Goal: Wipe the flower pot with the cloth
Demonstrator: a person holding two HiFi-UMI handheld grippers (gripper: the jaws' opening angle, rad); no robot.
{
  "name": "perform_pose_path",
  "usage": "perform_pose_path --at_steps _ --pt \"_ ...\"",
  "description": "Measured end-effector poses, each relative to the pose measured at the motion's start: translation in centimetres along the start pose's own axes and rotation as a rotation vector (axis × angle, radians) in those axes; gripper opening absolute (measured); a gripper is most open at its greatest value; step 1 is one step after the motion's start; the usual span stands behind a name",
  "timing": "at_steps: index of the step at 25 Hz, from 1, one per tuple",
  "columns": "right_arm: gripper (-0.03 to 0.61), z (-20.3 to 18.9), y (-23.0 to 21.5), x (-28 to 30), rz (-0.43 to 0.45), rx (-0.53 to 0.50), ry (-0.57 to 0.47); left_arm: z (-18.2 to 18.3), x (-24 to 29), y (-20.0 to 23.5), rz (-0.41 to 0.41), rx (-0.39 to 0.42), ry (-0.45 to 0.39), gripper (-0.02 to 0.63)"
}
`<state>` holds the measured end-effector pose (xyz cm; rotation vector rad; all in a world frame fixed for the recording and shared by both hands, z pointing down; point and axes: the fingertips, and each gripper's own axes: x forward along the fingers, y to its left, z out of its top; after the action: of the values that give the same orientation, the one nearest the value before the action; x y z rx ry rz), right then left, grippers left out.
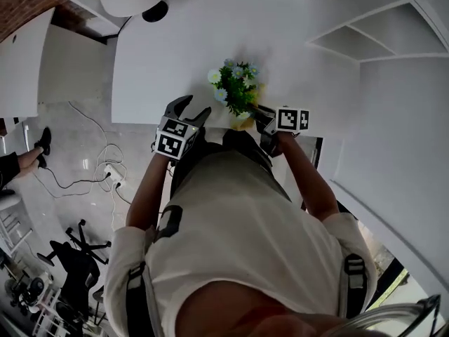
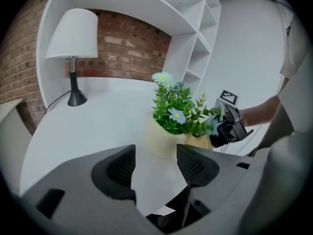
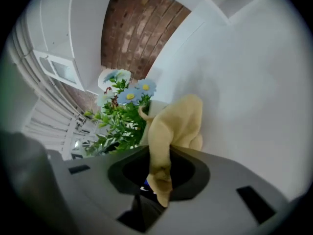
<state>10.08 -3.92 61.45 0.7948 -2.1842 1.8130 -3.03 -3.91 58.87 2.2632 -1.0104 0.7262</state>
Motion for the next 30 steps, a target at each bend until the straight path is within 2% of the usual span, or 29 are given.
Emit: perform_pose_path --at_steps 3,7,9,11,14,17,20,21,23,26,30 --pt "0.092 -2.0 2.6 2.8 0.096 0.031 0.111 -0.2 -1.4 2.7 0.080 -0.075 -0.029 0.264" --pt "0.094 -4.7 5.8 6.7 0.194 0.002 0.281 -1.0 -3.6 6.5 0.192 -0.178 -0.049 0.236" --pt "0.094 -5.9 7.2 7.7 0.241 -0.013 0.364 -1.4 -4.4 7.7 0.220 -0.229 -0.075 0.217" --pt "0.094 -6.9 7.4 7.4 0.240 -0.044 0.429 -2.1 -5.1 8.3 0.231 -0.261 -0.096 0.207" --pt "0.094 -6.7 5.5 5.0 0.181 -0.085 0.477 -3.3 -5.4 8.2 0.222 -0.282 -0.092 0.190" --pt "0.094 -4.1 3.5 2.4 0.128 -0.104 0.427 -4.4 -5.1 7.6 0.200 -0.295 -0.079 0.175" --pt "0.094 1.5 4.1 1.4 0.119 -0.176 0.250 -4.5 -4.5 5.9 0.143 -0.274 -0.078 0.172" --pt "0.094 3.4 4.6 1.4 0.126 -0.196 0.188 -4.4 -4.1 5.1 0.114 -0.256 -0.074 0.186" --pt "0.094 6.0 5.1 2.5 0.144 -0.208 0.117 -4.5 -3.0 3.9 0.073 -0.216 -0.052 0.272" --pt "0.094 5.9 4.2 5.3 0.131 -0.193 0.126 -4.0 -1.5 3.0 0.064 -0.153 -0.054 0.305" --pt "0.094 2.8 3.7 7.3 0.122 -0.132 0.160 -2.8 -0.5 3.3 0.096 -0.075 -0.058 0.307"
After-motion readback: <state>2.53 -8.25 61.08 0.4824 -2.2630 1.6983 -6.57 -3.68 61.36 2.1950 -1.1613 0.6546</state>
